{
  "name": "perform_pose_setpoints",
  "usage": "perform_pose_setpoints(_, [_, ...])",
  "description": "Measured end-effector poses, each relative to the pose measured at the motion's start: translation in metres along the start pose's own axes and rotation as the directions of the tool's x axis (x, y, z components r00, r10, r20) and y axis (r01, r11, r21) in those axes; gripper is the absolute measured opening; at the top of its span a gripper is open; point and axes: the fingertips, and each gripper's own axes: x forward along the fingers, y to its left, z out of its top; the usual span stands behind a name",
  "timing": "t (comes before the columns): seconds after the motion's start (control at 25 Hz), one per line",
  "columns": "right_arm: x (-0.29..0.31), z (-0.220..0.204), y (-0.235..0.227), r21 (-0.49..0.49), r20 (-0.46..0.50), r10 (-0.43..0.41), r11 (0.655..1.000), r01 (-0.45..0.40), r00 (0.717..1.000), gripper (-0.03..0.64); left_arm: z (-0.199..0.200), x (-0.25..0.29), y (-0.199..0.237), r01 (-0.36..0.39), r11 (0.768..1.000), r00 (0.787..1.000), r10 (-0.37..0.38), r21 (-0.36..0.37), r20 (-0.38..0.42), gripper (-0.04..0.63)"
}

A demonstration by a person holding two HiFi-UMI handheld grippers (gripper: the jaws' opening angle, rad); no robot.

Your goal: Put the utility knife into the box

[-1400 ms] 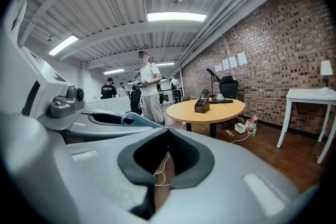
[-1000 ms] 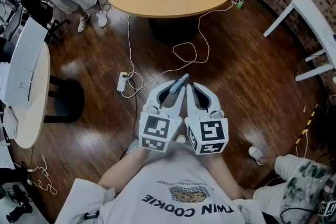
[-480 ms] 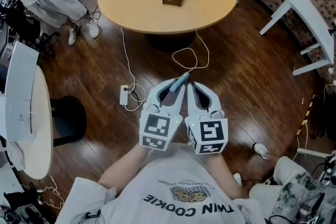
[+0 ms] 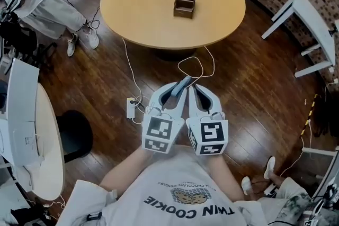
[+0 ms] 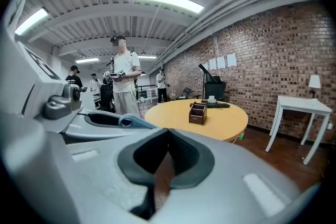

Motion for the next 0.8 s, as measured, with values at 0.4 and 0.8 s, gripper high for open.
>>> perform_pose_setpoints(0.4, [0.049, 0.012, 0.012, 0.009, -0.012, -0.024, 1.0, 0.024, 1.0, 0.002, 0.002, 0.016, 0.052, 0.019, 1.0, 1.0, -0.019, -0.017, 0.003, 0.077])
perform_pose_setpoints(0.8, [0.097, 0.019, -0.018, 0.014, -0.01, -0.003, 1.0, 0.003, 1.0, 0.002, 0.012, 0.067, 0.078, -0.001, 1.0, 1.0, 0.001, -0.016, -0.004, 0.077])
